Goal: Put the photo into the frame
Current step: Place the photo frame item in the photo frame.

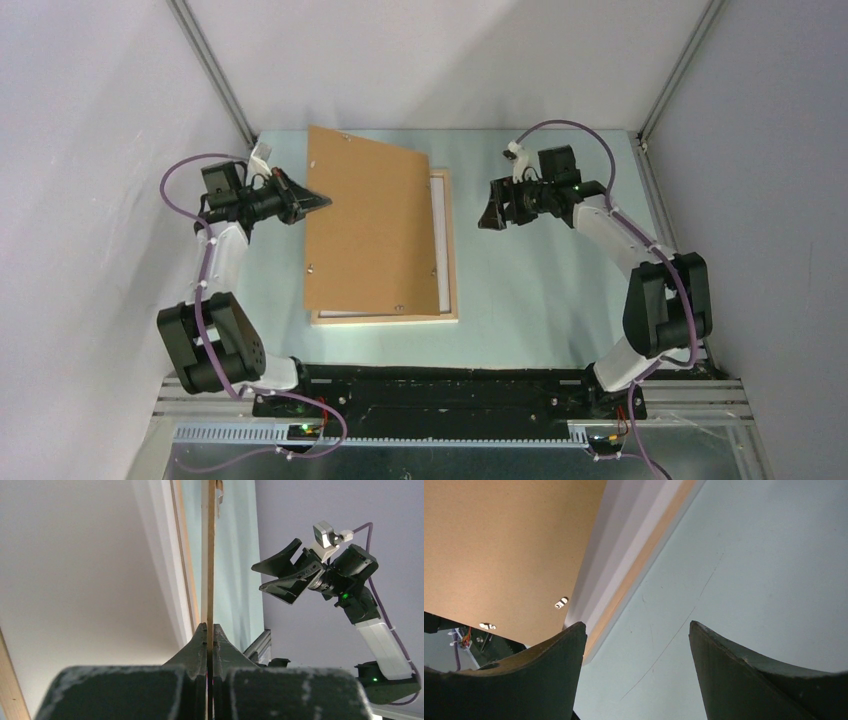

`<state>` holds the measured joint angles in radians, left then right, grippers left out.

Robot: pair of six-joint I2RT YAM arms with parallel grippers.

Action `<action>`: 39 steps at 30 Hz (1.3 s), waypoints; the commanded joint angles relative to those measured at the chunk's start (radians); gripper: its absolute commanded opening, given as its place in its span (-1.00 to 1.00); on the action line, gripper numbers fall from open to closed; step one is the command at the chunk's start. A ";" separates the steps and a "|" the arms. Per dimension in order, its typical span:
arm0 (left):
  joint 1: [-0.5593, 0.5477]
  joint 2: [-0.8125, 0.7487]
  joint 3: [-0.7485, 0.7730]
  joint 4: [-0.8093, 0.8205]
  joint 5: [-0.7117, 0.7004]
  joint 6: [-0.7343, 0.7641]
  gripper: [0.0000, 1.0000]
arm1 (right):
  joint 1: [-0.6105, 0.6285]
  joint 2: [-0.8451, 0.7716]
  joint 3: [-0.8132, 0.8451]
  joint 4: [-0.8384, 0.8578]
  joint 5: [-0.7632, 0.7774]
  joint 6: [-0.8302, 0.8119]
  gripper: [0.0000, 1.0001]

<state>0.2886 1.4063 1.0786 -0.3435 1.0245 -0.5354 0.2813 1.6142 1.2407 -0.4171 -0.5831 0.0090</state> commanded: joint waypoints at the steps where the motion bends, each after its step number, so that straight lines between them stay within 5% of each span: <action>1: 0.008 0.023 0.063 -0.005 0.040 0.030 -1.00 | 0.020 0.076 0.065 0.051 0.066 0.055 0.55; 16: 0.008 0.149 0.120 -0.005 0.077 0.030 -1.00 | 0.120 0.367 0.292 0.015 0.125 0.114 0.30; 39: -0.027 0.261 0.192 0.024 0.080 -0.028 -1.00 | 0.097 0.379 0.294 0.006 0.106 0.122 0.26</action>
<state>0.2798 1.6714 1.2156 -0.3599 1.0275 -0.5201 0.3912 2.0022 1.5116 -0.4141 -0.4667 0.1242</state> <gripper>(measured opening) 0.017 0.633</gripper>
